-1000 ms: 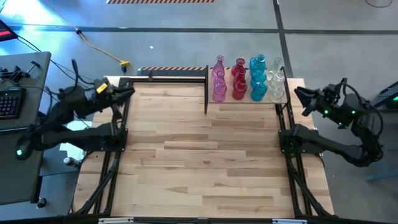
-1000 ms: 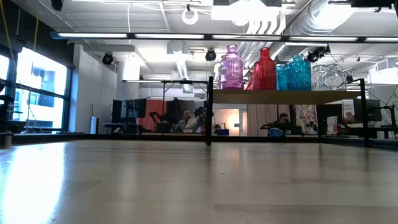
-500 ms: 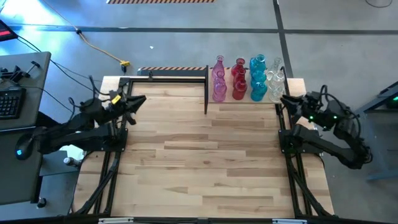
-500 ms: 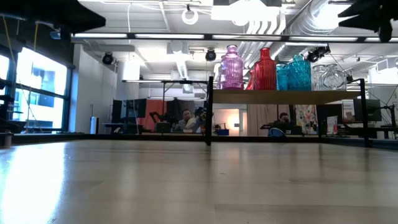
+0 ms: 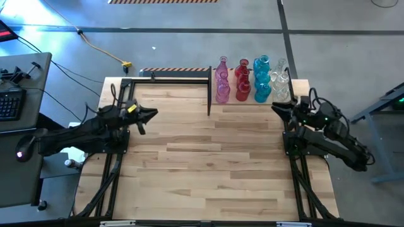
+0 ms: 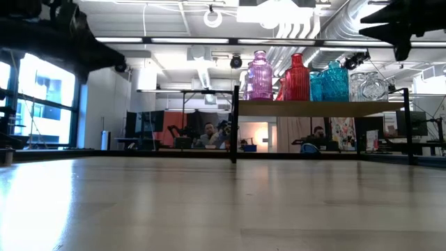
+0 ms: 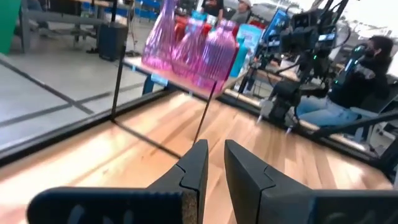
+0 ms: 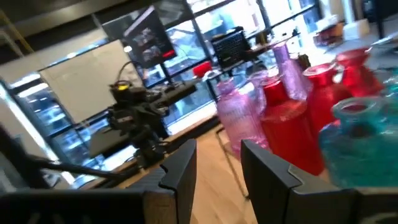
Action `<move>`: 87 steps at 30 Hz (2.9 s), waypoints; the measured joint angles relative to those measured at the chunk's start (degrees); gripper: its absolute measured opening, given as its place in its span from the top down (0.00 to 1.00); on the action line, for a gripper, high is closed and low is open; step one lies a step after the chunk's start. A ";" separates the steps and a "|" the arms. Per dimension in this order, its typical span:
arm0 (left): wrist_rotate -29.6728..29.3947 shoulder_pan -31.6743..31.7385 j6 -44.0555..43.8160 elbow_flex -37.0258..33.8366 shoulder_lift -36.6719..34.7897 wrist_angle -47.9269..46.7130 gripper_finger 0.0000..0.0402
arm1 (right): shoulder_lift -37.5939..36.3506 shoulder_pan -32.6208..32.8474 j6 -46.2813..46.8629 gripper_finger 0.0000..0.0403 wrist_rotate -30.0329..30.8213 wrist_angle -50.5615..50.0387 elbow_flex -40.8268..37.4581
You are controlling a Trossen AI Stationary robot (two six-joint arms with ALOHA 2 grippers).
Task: Sort vases onto shelf
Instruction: Return to Home Position
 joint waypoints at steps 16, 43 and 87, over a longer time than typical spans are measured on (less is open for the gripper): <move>2.93 0.00 0.36 -7.02 -0.16 5.48 0.89 | 0.00 0.02 3.56 0.71 -1.04 2.55 -7.39; 4.37 0.04 10.90 -6.99 -0.15 0.95 0.89 | 0.81 0.04 -4.51 0.71 5.27 22.36 -23.79; 2.47 0.00 -0.06 -10.16 -0.85 5.71 0.89 | 0.70 0.08 -4.13 0.71 5.42 22.23 -23.81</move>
